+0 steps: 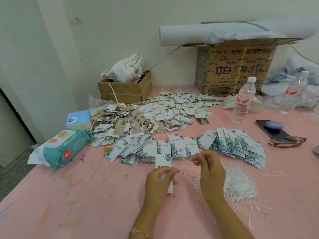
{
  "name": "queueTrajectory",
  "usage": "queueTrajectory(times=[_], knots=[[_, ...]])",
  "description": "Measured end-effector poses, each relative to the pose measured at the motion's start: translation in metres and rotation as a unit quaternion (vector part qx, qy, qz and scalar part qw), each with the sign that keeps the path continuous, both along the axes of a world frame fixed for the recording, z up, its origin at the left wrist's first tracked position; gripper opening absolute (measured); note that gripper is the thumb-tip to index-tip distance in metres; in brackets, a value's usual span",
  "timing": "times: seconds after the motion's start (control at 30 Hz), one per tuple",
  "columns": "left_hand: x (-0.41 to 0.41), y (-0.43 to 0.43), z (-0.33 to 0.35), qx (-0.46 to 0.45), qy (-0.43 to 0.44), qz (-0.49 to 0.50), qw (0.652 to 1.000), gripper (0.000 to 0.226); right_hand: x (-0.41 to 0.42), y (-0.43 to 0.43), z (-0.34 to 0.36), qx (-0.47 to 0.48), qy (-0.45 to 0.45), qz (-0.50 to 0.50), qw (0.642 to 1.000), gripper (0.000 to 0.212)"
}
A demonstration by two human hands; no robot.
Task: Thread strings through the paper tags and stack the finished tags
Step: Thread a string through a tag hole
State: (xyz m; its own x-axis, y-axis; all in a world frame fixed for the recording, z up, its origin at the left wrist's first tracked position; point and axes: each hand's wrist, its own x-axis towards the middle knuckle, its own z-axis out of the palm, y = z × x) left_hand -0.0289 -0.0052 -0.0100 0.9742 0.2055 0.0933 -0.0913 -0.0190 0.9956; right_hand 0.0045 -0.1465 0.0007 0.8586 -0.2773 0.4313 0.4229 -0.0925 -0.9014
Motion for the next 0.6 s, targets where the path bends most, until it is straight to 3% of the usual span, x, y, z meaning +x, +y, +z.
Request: queueTrajectory(times=[0.07,0.13,0.3,0.43,0.57,0.6], knots=[[0.001,-0.001,-0.001,0.002,0.002,-0.004,1.0,0.013,0.004,-0.006,0.004,0.096,0.024,0.015,0.995,0.006],[0.002,-0.002,-0.001,-0.007,0.01,-0.013,1.0,0.01,0.006,-0.01,0.008,0.149,0.063,0.053,0.985,0.012],[0.001,-0.003,0.0,0.021,-0.003,-0.036,0.999,0.032,-0.003,0.003,0.004,-0.032,0.102,0.158,0.982,0.007],[0.002,-0.002,0.0,0.031,-0.012,-0.026,0.999,0.014,-0.008,0.013,-0.001,-0.074,0.083,0.171,0.979,0.025],[0.001,-0.002,0.001,0.031,-0.006,-0.044,0.999,0.014,-0.002,0.008,0.002,0.102,0.122,0.197,0.967,0.003],[0.002,-0.002,0.0,0.036,-0.008,-0.039,0.999,0.015,0.001,0.006,0.002,0.145,0.129,0.184,0.964,0.006]])
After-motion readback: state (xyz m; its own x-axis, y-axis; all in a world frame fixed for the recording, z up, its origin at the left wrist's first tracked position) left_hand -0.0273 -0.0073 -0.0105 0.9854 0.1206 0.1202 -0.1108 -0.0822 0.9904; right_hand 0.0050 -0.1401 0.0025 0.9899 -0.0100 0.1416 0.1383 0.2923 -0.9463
